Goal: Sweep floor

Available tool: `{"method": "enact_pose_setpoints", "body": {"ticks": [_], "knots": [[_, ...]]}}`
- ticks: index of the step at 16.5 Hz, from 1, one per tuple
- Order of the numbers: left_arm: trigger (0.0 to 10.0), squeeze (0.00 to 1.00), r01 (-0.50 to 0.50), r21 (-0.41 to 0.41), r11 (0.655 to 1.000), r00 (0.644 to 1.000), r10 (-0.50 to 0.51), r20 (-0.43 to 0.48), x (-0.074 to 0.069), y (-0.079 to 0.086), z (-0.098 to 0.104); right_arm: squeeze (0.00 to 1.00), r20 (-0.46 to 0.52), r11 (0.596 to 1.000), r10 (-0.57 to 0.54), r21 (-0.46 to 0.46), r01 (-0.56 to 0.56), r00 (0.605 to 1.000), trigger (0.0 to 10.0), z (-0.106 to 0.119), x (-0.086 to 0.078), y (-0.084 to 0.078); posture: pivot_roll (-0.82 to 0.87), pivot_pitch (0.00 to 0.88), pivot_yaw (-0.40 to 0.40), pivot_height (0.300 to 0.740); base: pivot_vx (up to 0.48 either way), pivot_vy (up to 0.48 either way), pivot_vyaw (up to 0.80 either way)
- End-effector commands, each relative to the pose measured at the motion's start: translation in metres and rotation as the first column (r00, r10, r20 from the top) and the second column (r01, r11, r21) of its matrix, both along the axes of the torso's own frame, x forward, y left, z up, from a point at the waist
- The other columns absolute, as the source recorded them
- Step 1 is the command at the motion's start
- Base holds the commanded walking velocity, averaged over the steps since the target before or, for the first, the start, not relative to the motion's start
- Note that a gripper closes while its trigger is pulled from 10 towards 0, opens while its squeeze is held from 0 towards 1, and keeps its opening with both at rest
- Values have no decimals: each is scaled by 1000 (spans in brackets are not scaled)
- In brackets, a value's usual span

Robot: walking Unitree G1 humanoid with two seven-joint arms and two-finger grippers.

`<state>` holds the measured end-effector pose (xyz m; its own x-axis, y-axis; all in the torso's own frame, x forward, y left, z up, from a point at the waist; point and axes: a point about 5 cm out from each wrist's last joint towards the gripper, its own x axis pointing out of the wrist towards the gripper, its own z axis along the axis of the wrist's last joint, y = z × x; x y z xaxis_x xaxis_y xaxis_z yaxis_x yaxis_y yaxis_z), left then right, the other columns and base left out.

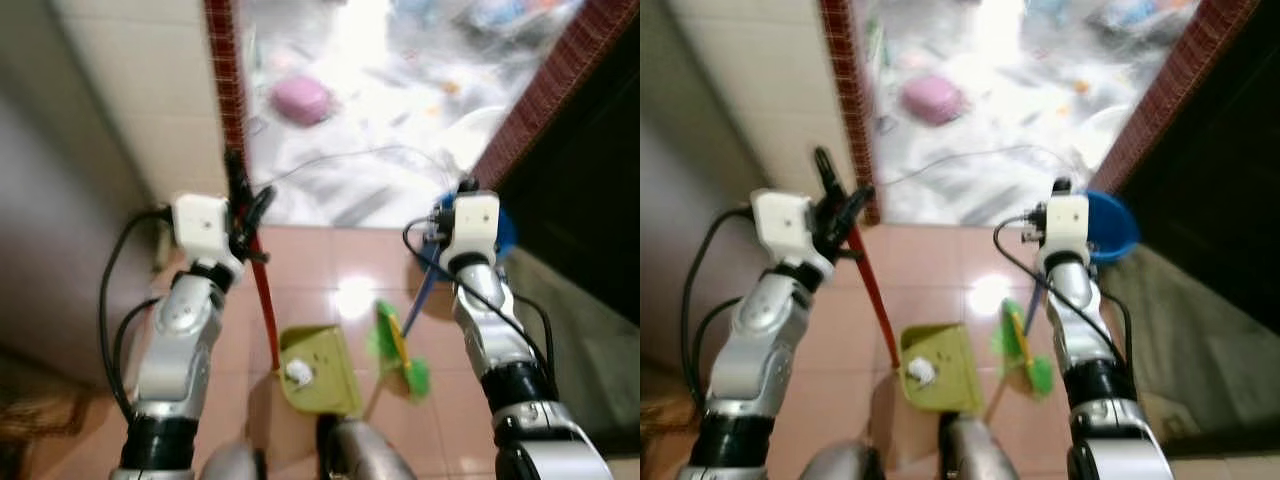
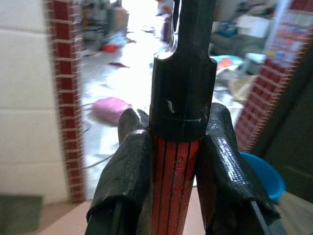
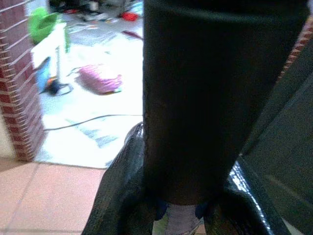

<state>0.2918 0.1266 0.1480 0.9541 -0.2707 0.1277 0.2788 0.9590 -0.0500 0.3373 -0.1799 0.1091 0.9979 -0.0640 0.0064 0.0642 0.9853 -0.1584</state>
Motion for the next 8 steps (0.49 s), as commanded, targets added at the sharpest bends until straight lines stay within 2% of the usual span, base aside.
{"method": "enact_pose_setpoints", "body": {"ticks": [1,5,8], "knots": [[10000,0,14,-25,1000,999,-13,41,-1,-1,9,0,-42,999,-27,-34,26,999,10000,-7,-2,-7,-13,129,-38,740,0,0,-800],[10000,0,19,-30,999,999,-17,49,0,-1,12,0,-70,998,-43,-52,40,997,10000,-12,-3,-9,-13,124,-40,740,0,0,-800],[10000,0,13,-33,999,998,-11,58,2,1,15,0,-99,996,-62,-65,56,993,10000,-16,-3,-12,-12,121,-41,740,0,0,-646]]}}
